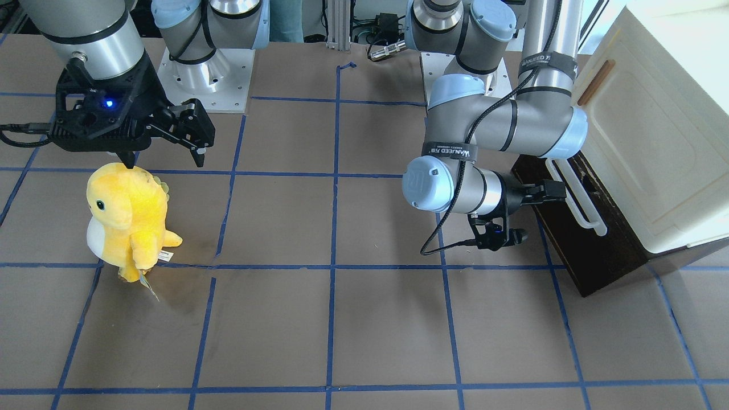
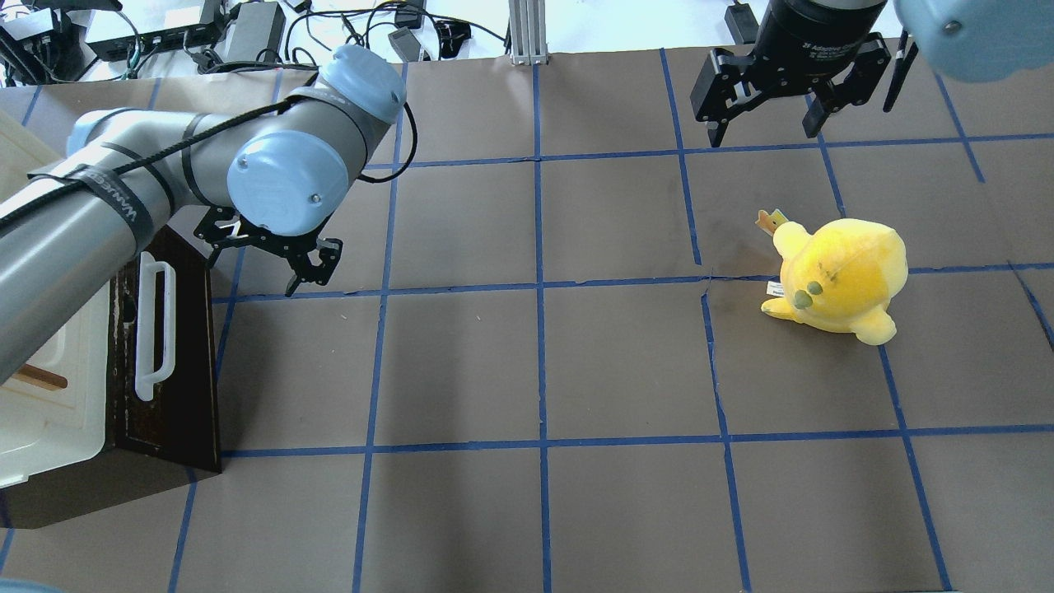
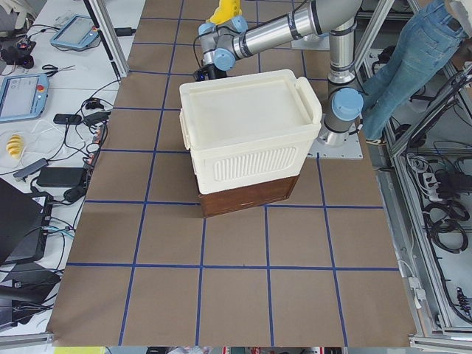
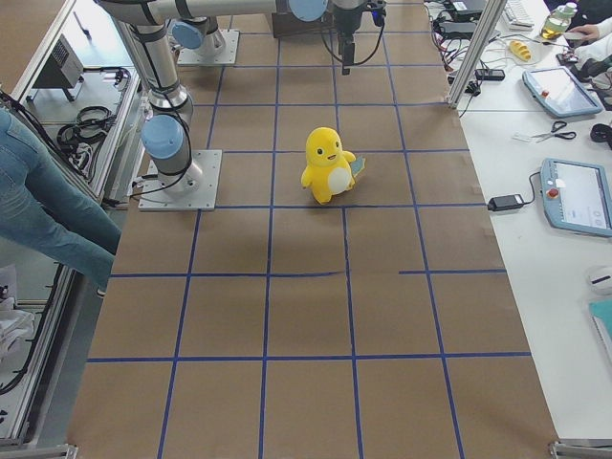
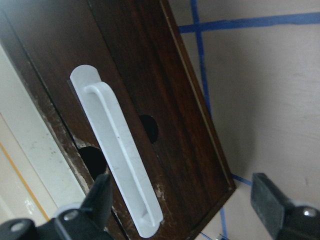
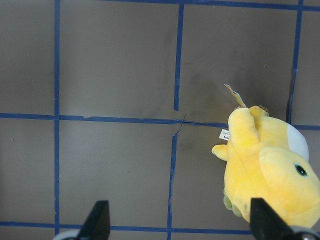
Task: Pull drawer sideways
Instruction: 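Move the left gripper down toward the white handle on the wooden drawer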
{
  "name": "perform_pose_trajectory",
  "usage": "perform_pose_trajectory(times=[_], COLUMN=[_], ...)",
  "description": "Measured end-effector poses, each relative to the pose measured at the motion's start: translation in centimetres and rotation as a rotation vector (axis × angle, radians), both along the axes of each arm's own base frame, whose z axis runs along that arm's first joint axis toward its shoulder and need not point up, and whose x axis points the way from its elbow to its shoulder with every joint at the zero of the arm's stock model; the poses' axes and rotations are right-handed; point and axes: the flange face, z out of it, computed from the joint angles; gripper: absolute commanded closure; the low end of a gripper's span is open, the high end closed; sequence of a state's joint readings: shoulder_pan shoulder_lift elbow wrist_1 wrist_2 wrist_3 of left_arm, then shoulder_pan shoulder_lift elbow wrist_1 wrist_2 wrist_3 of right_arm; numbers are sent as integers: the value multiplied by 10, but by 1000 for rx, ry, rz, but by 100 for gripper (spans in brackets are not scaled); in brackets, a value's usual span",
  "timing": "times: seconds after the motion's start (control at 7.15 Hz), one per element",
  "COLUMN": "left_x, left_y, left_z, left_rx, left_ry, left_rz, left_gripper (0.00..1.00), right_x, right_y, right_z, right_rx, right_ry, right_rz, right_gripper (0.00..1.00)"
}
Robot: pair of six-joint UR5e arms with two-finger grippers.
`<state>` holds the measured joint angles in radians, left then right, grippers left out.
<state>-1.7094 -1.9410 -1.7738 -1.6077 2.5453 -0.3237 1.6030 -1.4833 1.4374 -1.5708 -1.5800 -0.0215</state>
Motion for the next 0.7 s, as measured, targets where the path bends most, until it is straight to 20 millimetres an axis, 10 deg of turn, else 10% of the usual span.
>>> perform_pose_trajectory(times=[0.7], left_x=[23], left_y=[1], left_z=[-50], left_rx=[88], left_ry=[-150], left_rz=[-55], left_gripper=[0], right_x=[0], right_y=[0], right_z=[0], right_rx=[0], right_ry=[0], right_rz=[0], right_gripper=[0])
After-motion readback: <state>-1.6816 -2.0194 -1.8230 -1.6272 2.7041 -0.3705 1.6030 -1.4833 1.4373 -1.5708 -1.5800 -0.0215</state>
